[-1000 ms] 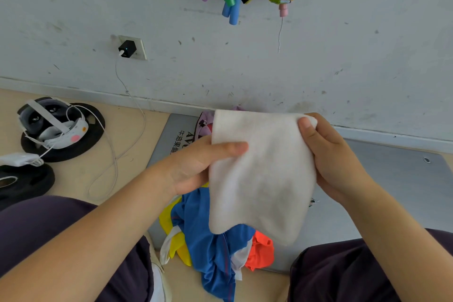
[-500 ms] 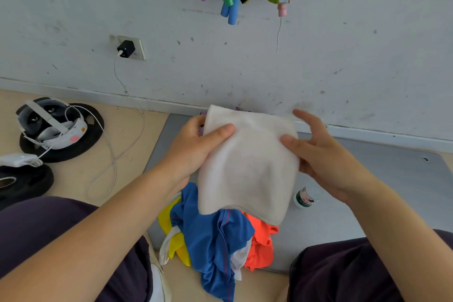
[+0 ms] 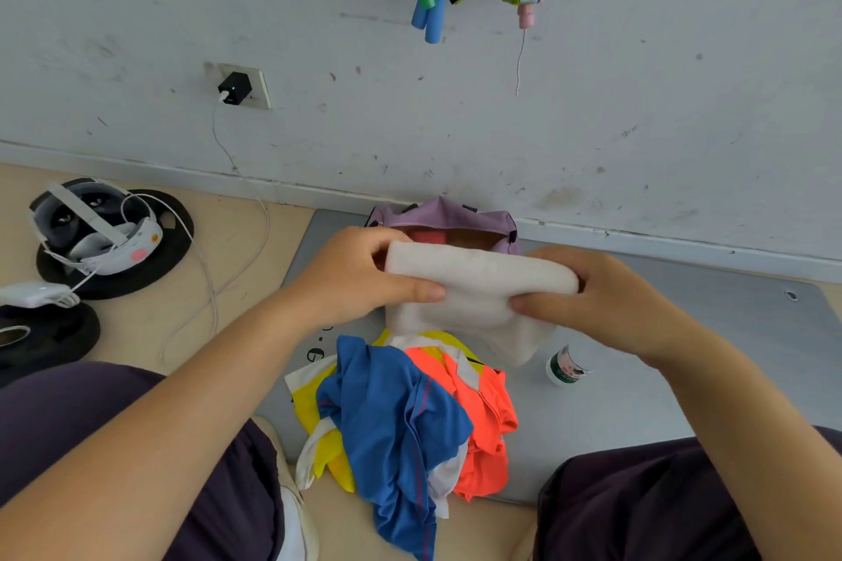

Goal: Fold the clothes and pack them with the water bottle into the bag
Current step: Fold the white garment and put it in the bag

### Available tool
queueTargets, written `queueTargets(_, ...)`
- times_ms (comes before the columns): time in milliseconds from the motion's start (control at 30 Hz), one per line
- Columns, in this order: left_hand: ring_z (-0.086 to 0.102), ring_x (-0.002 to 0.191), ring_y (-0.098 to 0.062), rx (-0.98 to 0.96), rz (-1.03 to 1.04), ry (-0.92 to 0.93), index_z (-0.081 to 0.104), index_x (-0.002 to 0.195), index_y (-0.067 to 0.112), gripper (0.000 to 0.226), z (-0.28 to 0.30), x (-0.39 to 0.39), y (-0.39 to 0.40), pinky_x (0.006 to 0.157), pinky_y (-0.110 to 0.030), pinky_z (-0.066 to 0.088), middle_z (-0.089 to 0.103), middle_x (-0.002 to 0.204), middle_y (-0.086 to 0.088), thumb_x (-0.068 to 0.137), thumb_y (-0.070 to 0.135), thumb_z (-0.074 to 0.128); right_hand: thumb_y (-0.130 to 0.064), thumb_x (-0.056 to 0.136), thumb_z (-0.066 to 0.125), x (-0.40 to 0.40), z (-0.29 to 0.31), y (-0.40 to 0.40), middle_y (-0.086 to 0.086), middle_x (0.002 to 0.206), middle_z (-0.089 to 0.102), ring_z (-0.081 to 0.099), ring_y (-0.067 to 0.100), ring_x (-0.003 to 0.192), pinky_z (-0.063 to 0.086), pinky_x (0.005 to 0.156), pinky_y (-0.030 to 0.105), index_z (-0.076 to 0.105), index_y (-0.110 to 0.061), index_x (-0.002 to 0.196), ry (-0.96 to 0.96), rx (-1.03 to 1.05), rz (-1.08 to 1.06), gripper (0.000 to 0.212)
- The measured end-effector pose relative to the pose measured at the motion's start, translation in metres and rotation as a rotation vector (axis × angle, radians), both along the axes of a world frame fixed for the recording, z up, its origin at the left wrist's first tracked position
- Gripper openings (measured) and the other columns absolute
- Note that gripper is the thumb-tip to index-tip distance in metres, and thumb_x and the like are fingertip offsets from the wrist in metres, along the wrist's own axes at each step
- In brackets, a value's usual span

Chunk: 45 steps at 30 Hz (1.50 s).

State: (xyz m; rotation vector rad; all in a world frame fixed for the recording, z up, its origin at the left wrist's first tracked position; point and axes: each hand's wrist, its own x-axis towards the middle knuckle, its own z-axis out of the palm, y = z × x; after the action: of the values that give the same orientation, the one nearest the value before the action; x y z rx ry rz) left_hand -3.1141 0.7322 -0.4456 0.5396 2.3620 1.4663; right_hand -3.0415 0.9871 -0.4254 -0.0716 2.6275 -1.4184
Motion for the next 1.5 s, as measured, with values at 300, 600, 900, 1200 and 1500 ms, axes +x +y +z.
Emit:
queueTargets(300, 0.068, 0.100, -0.008, 0.240, 0.198, -0.247, 0.062, 0.105, 0.038, 0.024, -0.008, 0.006, 0.009, 0.087, -0.031, 0.054, 0.072, 0.104, 0.013, 0.087, 0.052, 0.065, -0.047, 0.088, 0.064, -0.001, -0.009, -0.015, -0.001, 0.088, 0.069, 0.069, 0.016, 0.078, 0.059, 0.065, 0.032, 0.065, -0.027, 0.100, -0.189, -0.381, -0.150, 0.023)
queueTargets(600, 0.065, 0.114, -0.014, 0.393, -0.065, -0.419, 0.055, 0.130, 0.026, 0.077, -0.005, -0.002, -0.002, 0.087, -0.028, 0.055, 0.067, 0.124, 0.003, 0.061, 0.021, 0.089, -0.030, 0.074, 0.079, -0.004, -0.006, 0.003, 0.011, 0.112, 0.072, 0.071, 0.022, 0.099, 0.057, 0.073, 0.025, 0.075, -0.014, 0.105, -0.343, -0.663, -0.084, 0.036)
queueTargets(900, 0.069, 0.088, -0.019, 0.461, 0.067, -0.493, 0.071, 0.106, 0.019, 0.031, -0.002, 0.022, 0.030, 0.075, -0.027, 0.058, 0.074, 0.098, -0.003, 0.085, 0.041, 0.071, -0.024, 0.070, 0.086, 0.005, -0.021, -0.047, -0.005, 0.089, 0.054, 0.051, 0.007, 0.078, 0.040, 0.065, 0.012, 0.056, -0.017, 0.093, 0.458, 0.028, -0.324, 0.038)
queueTargets(1200, 0.070, 0.086, -0.022, 0.677, 0.284, -0.775, 0.064, 0.109, 0.019, 0.019, -0.042, -0.021, 0.055, 0.075, -0.037, 0.058, 0.074, 0.097, -0.007, 0.092, 0.010, 0.064, -0.018, 0.082, 0.076, -0.035, -0.049, -0.063, 0.003, 0.089, 0.057, 0.052, 0.021, 0.084, 0.040, 0.077, 0.019, 0.063, -0.004, 0.086, 0.511, 0.156, -0.084, 0.020)
queueTargets(1500, 0.074, 0.090, -0.025, 0.750, 0.254, -0.824, 0.072, 0.106, 0.016, 0.028, -0.101, -0.078, 0.068, 0.070, -0.038, 0.061, 0.075, 0.104, -0.014, 0.079, 0.025, 0.073, -0.046, 0.084, 0.071, -0.113, -0.106, -0.033, 0.003, 0.088, 0.069, 0.065, 0.018, 0.081, 0.048, 0.060, 0.027, 0.063, -0.013, 0.097, -0.138, -0.222, -0.347, 0.036)
